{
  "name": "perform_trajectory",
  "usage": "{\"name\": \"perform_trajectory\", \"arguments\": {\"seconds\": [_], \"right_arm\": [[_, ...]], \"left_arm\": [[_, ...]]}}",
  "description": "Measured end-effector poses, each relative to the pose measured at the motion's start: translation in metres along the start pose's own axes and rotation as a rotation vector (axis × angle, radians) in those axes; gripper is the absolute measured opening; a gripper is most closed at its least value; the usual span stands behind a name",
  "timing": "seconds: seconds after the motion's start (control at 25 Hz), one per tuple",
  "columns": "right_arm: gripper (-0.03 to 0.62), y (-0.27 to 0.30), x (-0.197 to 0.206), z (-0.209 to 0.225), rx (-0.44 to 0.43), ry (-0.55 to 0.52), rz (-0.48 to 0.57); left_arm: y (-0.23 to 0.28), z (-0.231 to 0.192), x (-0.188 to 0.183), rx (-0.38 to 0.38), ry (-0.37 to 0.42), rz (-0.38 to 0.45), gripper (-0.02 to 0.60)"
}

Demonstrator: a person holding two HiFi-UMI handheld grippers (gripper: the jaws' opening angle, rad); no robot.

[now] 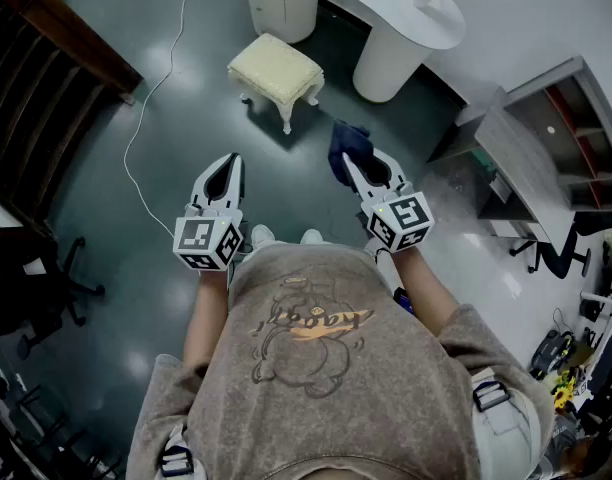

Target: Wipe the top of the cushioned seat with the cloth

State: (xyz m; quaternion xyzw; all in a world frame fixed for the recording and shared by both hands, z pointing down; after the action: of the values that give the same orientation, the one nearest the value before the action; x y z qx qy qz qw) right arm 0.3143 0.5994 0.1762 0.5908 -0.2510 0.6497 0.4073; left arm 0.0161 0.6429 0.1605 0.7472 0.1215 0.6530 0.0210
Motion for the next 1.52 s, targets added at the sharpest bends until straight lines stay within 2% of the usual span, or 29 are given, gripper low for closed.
{"name": "perform_trajectory", "arguments": {"seconds": [0.44, 0.76, 1.2, 1.52], "right_arm": [[0.089, -0.003, 0.012, 0.028, -0.052, 0.028, -0.012], [0.089, 0.016, 0.012, 0.06, -0.038, 0.042, -0.012], [0.089, 0.095, -0.004, 0.135, -0.016, 0.049, -0.029], [0.089, 0.186, -0.033, 0.205, -0.021, 0.077, -0.037]], "left_arm": [[0.01, 0.015, 0.005, -0.043, -0.013, 0.032, 0.017], [0.052, 0.007, 0.005, -0.034, -0.012, 0.029, 0.017], [0.166, -0.038, -0.017, -0.008, -0.023, 0.01, 0.017], [0.277, -0.08, -0.046, 0.024, -0.016, -0.042, 0.017]]}}
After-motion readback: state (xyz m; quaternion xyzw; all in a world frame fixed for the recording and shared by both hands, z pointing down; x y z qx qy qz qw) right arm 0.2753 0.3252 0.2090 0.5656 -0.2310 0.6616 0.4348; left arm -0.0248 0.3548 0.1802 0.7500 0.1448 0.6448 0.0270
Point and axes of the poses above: the fingertips, and each gripper's own axes: y forward along the fingers, z to its right, x out of its underside, the point moved 9 cm from there along -y, backward along the fingers, and after that the axes turned 13 degrees about -x, right-handed, at the moved point
